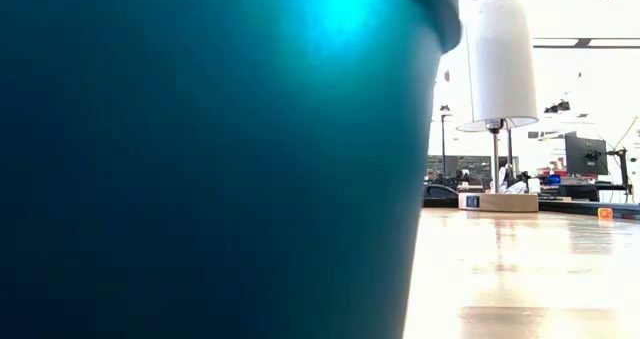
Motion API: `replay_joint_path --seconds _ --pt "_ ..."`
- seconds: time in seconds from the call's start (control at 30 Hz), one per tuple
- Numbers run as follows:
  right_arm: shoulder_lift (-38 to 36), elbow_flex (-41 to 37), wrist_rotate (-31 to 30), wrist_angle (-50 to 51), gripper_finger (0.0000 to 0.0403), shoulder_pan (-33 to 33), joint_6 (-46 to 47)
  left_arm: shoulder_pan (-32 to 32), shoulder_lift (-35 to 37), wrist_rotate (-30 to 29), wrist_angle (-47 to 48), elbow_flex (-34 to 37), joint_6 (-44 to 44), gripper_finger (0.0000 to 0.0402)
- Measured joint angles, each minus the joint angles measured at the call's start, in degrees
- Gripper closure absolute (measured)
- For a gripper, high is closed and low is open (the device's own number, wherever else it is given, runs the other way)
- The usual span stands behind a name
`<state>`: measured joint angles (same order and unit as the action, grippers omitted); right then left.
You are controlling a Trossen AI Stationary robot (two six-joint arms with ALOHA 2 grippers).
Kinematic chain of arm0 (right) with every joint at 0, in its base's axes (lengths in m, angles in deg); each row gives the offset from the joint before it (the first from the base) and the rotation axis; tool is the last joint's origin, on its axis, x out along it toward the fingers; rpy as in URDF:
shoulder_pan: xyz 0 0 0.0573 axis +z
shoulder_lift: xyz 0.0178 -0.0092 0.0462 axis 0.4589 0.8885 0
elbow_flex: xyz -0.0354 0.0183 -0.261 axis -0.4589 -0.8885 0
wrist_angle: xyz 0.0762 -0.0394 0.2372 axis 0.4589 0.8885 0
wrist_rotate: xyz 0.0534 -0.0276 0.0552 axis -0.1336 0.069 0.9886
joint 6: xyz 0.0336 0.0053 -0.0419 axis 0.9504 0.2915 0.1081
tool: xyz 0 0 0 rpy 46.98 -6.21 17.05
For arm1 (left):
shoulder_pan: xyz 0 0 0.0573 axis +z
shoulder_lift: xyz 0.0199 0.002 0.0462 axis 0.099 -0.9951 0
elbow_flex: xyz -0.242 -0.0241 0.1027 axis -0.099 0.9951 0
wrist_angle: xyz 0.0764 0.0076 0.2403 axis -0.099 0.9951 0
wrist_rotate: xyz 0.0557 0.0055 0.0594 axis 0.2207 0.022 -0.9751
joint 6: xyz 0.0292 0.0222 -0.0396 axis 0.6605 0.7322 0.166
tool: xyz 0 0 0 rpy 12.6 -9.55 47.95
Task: Pick & Place Dice
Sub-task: Put the big violet die into the blue bin
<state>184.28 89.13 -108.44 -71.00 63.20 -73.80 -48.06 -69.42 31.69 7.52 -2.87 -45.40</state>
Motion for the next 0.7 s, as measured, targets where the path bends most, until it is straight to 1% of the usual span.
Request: replay_joint_path --seconds 0.1,0.23,0.4,0.7 --pt "0.0 0.0 0.1 0.1 0.0037 0.1 0.0 -0.2 -3.2 -0.4 3.3 -3.3 0.0 0.0066" --pt "0.0 0.0 0.1 0.4 0.0037 0.5 0.2 -0.2 -5.9 0.2 6.9 -4.8 -0.1 0.0066" --pt "0.0 0.0 0.1 0.5 0.0037 0.9 0.2 0.7 -6.0 1.0 8.0 -5.0 -2.4 0.0067" --pt "0.0 0.0 0.0 0.5 0.0037 0.9 0.2 3.0 -6.0 5.1 8.8 -5.0 -5.1 0.0067"
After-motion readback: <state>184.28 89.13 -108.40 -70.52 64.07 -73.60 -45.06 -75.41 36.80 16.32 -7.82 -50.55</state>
